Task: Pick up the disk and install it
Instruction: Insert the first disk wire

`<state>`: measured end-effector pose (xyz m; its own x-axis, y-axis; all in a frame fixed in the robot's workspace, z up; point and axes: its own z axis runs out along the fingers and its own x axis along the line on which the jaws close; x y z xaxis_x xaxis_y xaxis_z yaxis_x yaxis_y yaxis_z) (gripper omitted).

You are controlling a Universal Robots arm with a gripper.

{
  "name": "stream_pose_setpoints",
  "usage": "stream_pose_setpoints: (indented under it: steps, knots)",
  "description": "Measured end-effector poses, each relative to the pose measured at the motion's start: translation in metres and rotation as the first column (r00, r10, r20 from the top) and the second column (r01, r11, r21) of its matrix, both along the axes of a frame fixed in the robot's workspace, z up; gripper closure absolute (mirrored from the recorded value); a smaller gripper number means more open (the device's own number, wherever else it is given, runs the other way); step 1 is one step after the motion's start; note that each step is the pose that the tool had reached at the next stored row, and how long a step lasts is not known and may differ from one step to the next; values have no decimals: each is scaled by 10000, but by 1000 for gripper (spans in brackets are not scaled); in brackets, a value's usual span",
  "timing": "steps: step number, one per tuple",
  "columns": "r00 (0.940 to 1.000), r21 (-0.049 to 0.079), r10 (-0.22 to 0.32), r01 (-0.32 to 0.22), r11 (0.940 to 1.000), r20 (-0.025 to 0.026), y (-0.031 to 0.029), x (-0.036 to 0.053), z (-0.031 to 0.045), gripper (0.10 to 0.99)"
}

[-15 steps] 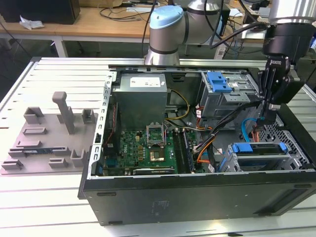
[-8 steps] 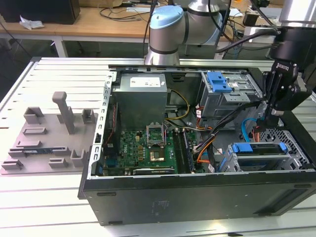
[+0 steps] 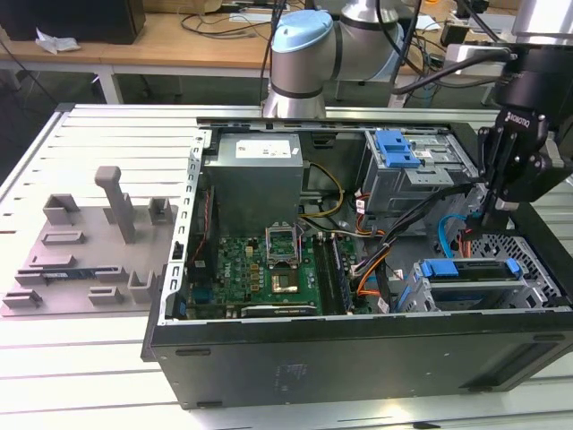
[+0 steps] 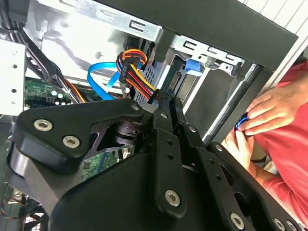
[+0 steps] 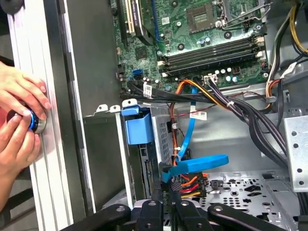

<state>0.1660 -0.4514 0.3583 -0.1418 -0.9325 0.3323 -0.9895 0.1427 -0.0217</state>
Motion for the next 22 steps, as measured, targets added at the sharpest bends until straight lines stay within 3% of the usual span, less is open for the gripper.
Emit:
stream_pose_setpoints:
  steps: [6, 14, 16, 20, 21, 22]
  knots:
    - [9991, 103, 429, -429, 9990, 6, -5, -4, 3, 918]
    - [9967, 739, 813, -815, 9939, 48, -51, -33, 2, 918]
    - [9961, 910, 882, -884, 9919, 63, -86, -48, 3, 918]
    - [9959, 1013, 904, -907, 9907, 74, -196, -50, 2, 918]
    - [9959, 1108, 903, -907, 9897, 83, -252, -41, 3, 918]
    - [9959, 1213, 900, -905, 9885, 92, -270, -37, 2, 918]
